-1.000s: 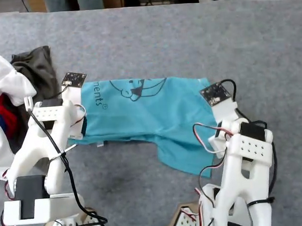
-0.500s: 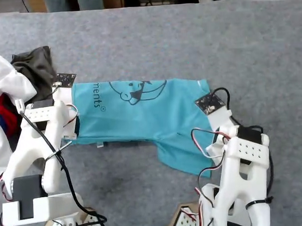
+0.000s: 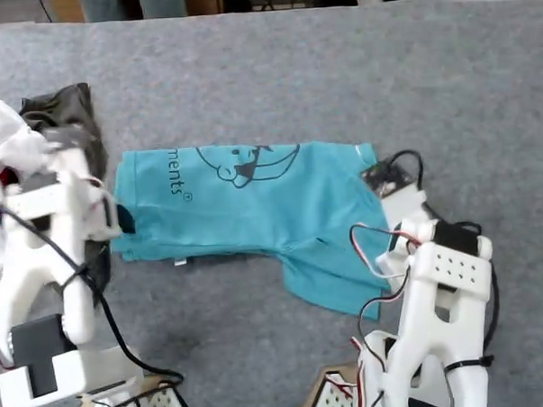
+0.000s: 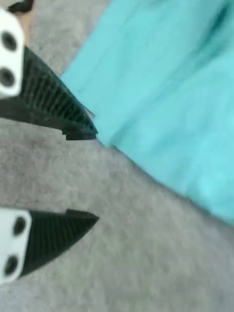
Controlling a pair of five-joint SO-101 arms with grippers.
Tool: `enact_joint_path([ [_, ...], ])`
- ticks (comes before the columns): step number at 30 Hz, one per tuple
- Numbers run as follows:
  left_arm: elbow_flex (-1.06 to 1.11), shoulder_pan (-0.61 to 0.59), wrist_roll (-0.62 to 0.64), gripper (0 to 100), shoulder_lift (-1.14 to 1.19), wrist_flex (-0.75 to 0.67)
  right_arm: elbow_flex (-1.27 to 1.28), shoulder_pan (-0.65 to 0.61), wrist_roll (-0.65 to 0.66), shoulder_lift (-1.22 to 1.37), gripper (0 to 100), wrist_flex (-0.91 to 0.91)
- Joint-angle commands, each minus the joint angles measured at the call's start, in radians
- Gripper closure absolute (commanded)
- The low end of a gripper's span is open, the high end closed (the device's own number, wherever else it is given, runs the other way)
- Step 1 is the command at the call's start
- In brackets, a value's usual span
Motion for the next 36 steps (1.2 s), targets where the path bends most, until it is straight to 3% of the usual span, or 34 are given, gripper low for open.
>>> enact_joint_path([
  [1,-0.245,-0.027,0.091,89,-0.035,0.117,-0.133,-0.071,-0.121,-0.012,95.8,0.002],
  [2,-0.288,-0.022,0.12,96,-0.034,0.123,-0.153,-0.114,-0.167,-0.01,99.2,-0.015],
  [3,-0.314,-0.005,0.138,98,-0.032,0.123,-0.163,-0.16,-0.219,-0.002,95.5,-0.046],
  [6,-0.317,0.071,0.196,96,-0.032,0.103,-0.17,-0.281,-0.387,0.053,90.0,-0.161],
  [9,-0.236,0.157,0.229,97,-0.032,-0.014,-0.17,-0.387,-0.474,0.145,96.1,-0.25],
  [16,0.108,0.208,0.249,97,-0.032,-0.439,-0.171,-0.459,-0.48,0.355,98.4,-0.35],
  [21,0.331,0.209,0.249,97,-0.032,-0.689,-0.171,-0.46,-0.477,0.394,98.4,-0.282],
  [28,0.349,0.208,0.244,97,-0.043,-0.717,-0.259,-0.46,-0.473,0.394,98.4,-0.046],
  [36,0.323,0.214,0.241,97,-0.035,-0.717,-0.265,-0.46,-0.313,0.394,98.5,0.077],
])
